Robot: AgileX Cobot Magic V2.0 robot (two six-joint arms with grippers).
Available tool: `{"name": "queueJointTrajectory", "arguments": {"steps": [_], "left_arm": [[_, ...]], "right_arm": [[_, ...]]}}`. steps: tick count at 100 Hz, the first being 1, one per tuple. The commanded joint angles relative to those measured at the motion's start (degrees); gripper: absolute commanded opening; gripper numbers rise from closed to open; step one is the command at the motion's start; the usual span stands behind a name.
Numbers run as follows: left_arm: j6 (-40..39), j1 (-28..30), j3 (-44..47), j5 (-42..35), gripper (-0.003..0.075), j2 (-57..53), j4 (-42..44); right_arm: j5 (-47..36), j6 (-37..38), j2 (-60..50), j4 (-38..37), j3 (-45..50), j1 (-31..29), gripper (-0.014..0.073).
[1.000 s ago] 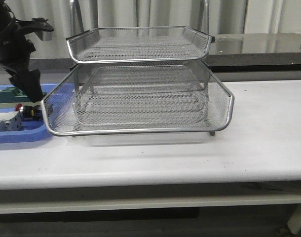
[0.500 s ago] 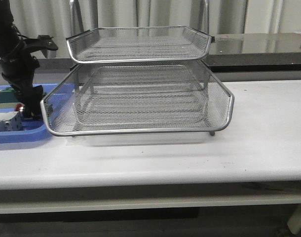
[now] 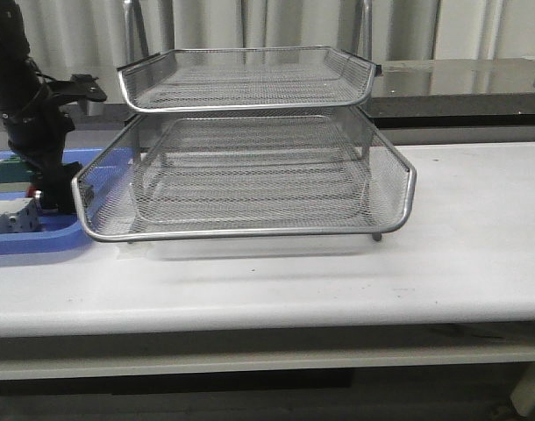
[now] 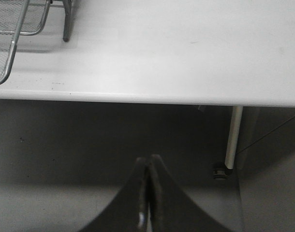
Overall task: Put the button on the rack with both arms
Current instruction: 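Lower the left gripper onto the red button in the blue tray, then close the left gripper on the red button and lift it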
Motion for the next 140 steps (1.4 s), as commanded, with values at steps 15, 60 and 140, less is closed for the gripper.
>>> {"name": "queueJointTrajectory", "arguments": {"steps": [15, 60, 140], "left_arm": [[-0.02, -0.49, -1.78, -1.72, 0.0664, -1.96, -1.43], [-0.02, -0.49, -3.67, -2.05, 0.0480, -1.22, -1.79], [-6.31, -0.49, -17.63, 15.20, 0.0004, -1.65, -1.79]], "right_arm": [[-3.09, -0.20, 0.32, -0.87, -1.91, 0.12, -0.0068], [-3.09, -0.20, 0.32, -0.87, -1.91, 0.12, -0.0068], [-3.09, -0.20, 0.32, -0.87, -1.91, 0.12, -0.0068]]}}
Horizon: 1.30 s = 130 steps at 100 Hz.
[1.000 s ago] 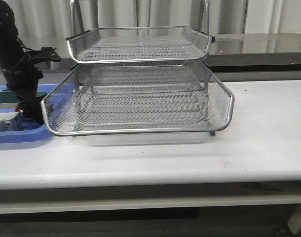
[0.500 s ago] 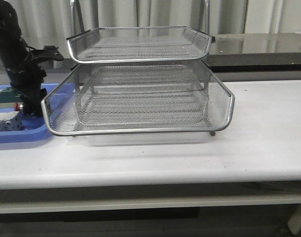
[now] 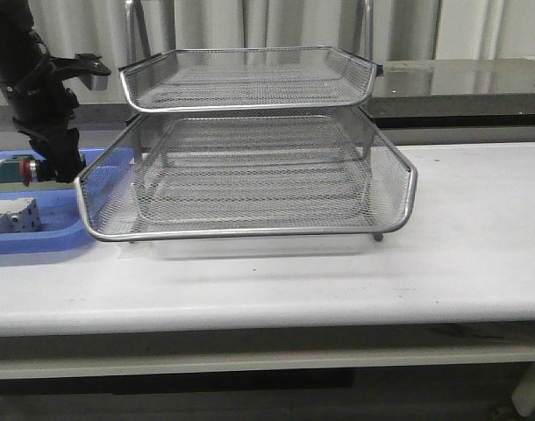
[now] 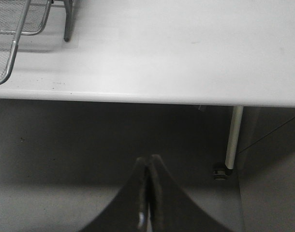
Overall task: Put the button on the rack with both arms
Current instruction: 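Close the left gripper on the red button and lift it, then carry the red button over the pulled-out tray and lower it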
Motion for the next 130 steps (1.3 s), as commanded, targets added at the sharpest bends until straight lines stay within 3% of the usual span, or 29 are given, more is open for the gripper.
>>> {"name": "queueJointTrajectory", "arguments": {"steps": [1, 35, 62, 130], "left_arm": [[-3.65, -0.27, -4.14, 2.27, 0.0004, -4.61, -0.67], [-17.16, 0.83, -7.60, 3.89, 0.0004, -6.03, -0.56], [-22.34, 0.73, -6.44, 3.89, 0.0004, -11.55, -0.56], [-23.52, -0.67, 25.46, 3.89, 0.0004, -40.49, -8.54]], "right_arm": [[-3.09, -0.20, 0.32, -0.87, -1.91, 0.12, -0.0068], [-3.09, -0.20, 0.32, -0.87, -1.91, 0.12, -0.0068], [-3.09, -0.20, 0.32, -0.87, -1.91, 0.12, -0.0068], [-3.09, -0.20, 0.32, -0.87, -1.91, 0.12, -0.0068]]}}
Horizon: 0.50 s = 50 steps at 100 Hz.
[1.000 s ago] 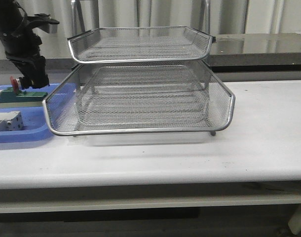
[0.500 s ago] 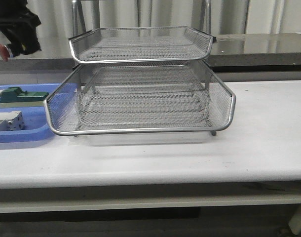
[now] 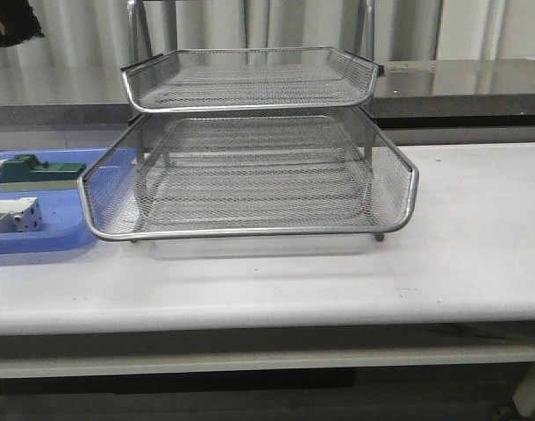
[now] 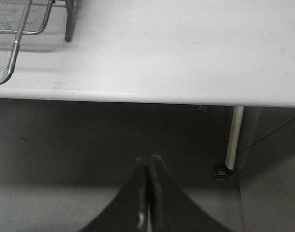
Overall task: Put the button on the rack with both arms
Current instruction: 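Carry the red button over the pulled-out tray and lower it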
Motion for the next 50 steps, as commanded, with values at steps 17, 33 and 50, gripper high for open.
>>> {"name": "queueJointTrajectory", "arguments": {"steps": [17, 33, 50], "left_arm": [[-0.38, -5.58, 5.65, 1.13, 0.0004, -9.75, -2.39], [-0.28, -12.58, 6.62, 1.13, 0.0004, -10.59, -2.53], [0.48, -20.98, 6.62, -0.08, 0.0004, -9.50, -2.53]], "right_arm": [[-3.09, -0.20, 0.32, -0.87, -1.91, 0.12, -0.0068], [-3.09, -0.20, 0.32, -0.87, -1.91, 0.12, -0.0068], [-3.04, -0.20, 0.32, -0.87, -1.91, 0.12, -0.0068]]}}
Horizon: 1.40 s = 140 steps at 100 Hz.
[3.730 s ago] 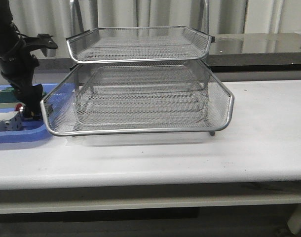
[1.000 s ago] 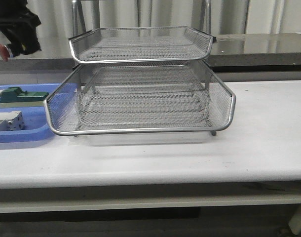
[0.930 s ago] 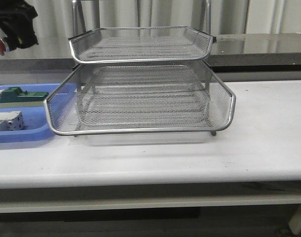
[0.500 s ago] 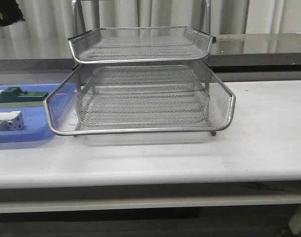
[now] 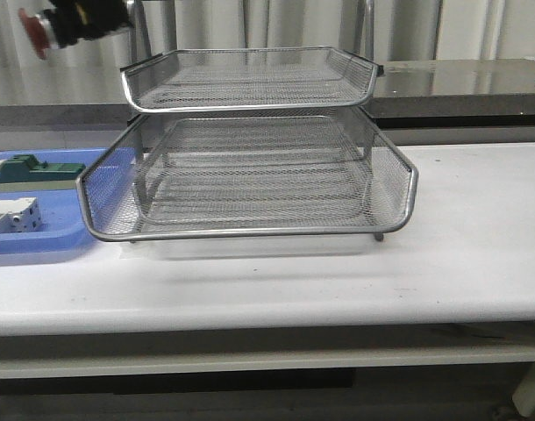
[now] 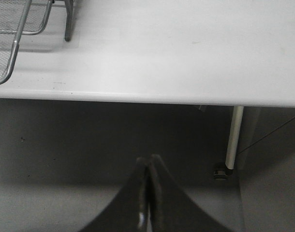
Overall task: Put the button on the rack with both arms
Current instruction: 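Carry the red button over the pulled-out tray and lower it, then open the left gripper and lift it away from the button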
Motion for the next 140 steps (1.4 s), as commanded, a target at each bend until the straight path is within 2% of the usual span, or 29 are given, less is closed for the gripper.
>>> {"name": "queueJointTrajectory", "arguments": {"steps": [1, 16, 33, 74, 97, 102, 109, 129, 133, 140], "left_arm": [[0.54, -4.26, -1.41, -0.44, 0.0004, -1.89, -1.91], [1.55, -10.38, -1.41, -3.39, 0.0004, 0.53, -1.91], [1.96, -14.00, -1.41, -5.71, 0.0004, 4.45, -1.70], [4.26, -14.66, -1.52, -10.17, 0.0004, 12.06, -1.43], [4.59, -14.66, -1.52, -9.61, 0.0015, 13.07, -1.43], [4.61, -14.66, -1.52, -9.47, 0.0049, 13.07, -1.43], [4.61, -14.66, -1.52, -9.25, 0.0137, 13.07, -1.43], [4.61, -14.66, -1.52, -8.76, 0.0511, 13.07, -1.43], [4.61, -14.66, -1.62, -8.76, 0.0560, 13.07, -1.43], [4.61, -14.66, -1.64, -8.38, 0.0599, 13.07, -1.43]], "right_arm": [[-3.04, -0.20, 0.32, -0.87, -1.91, 0.12, -0.0068], [-3.04, -0.20, 0.32, -0.87, -1.91, 0.12, -0.0068], [-3.04, -0.20, 0.32, -0.87, -1.91, 0.12, -0.0068], [-3.04, -0.20, 0.32, -0.87, -1.91, 0.12, -0.0068], [-3.04, -0.20, 0.32, -0.87, -1.91, 0.12, -0.0068], [-3.04, -0.20, 0.32, -0.87, -1.91, 0.12, -0.0068], [-3.04, -0.20, 0.32, -0.87, -1.91, 0.12, -0.0068], [-3.04, -0.20, 0.32, -0.87, -1.91, 0.12, -0.0068], [-3.04, -0.20, 0.32, -0.87, -1.91, 0.12, -0.0068], [-3.04, -0.20, 0.32, -0.87, -1.91, 0.12, -0.0068]]}}
